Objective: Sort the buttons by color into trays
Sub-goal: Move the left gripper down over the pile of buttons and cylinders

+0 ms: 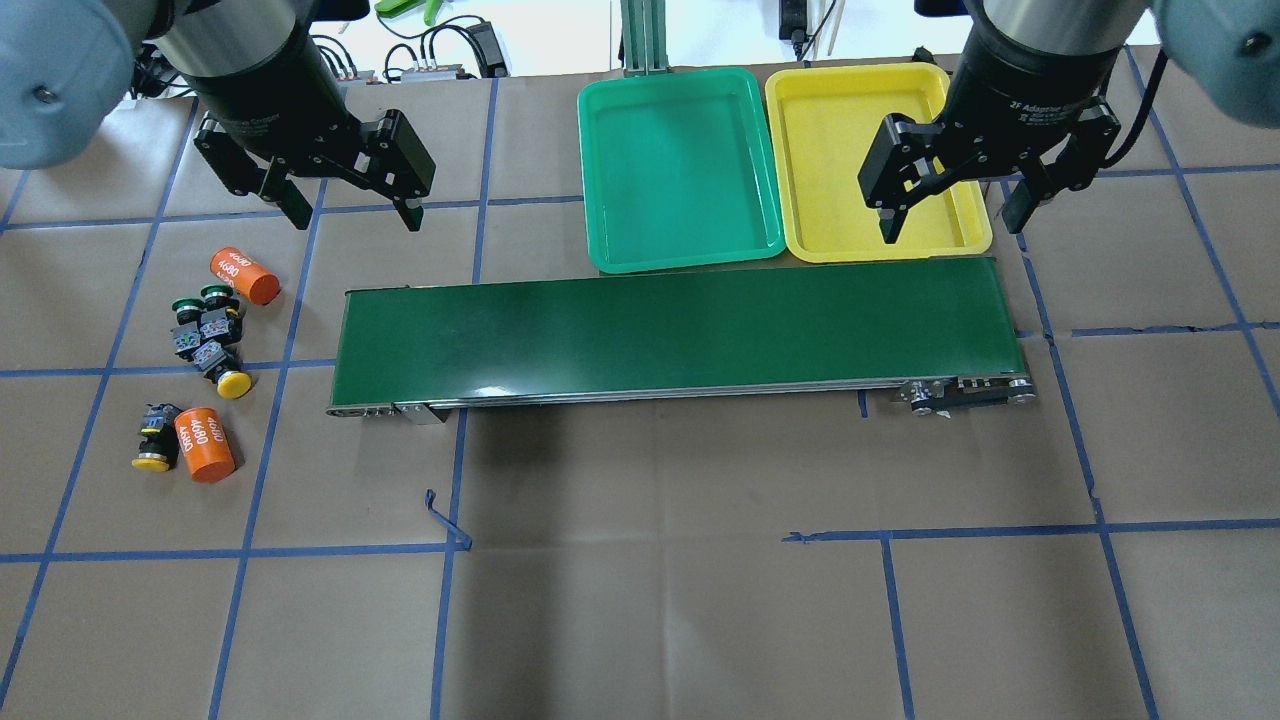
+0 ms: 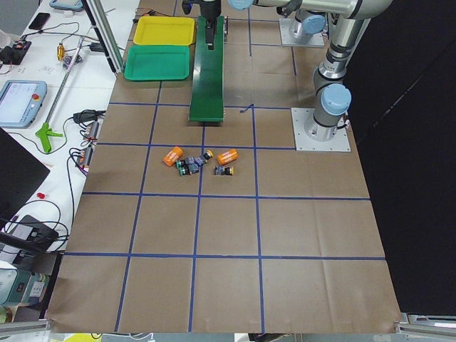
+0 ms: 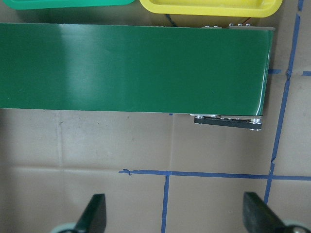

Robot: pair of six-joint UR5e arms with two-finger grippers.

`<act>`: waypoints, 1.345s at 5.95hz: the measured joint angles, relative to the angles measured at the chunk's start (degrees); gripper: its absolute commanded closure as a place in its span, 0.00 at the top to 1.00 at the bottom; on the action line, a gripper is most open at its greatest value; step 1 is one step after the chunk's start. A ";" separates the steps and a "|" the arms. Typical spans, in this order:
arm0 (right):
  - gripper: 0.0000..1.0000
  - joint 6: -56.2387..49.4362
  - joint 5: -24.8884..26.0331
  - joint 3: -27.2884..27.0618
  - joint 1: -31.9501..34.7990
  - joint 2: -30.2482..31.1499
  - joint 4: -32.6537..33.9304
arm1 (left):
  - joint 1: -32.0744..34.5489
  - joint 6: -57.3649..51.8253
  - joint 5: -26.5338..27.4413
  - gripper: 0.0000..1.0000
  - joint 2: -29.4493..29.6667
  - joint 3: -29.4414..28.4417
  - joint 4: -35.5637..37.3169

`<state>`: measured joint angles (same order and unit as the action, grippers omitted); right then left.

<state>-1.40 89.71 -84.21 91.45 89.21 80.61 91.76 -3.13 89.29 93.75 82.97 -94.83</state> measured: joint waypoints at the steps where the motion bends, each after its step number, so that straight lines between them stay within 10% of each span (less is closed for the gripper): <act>1: 1.00 -0.03 -0.04 0.01 -0.03 0.00 -0.04 | -0.14 -0.11 0.11 0.99 0.00 0.00 0.00; 8: 1.00 -0.21 -0.35 0.02 -0.04 0.06 -0.37 | -13.16 -2.50 4.99 0.99 1.12 2.43 -0.05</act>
<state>-1.61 89.37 -84.19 91.41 89.27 80.25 78.59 -5.63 94.29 94.88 85.40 -94.88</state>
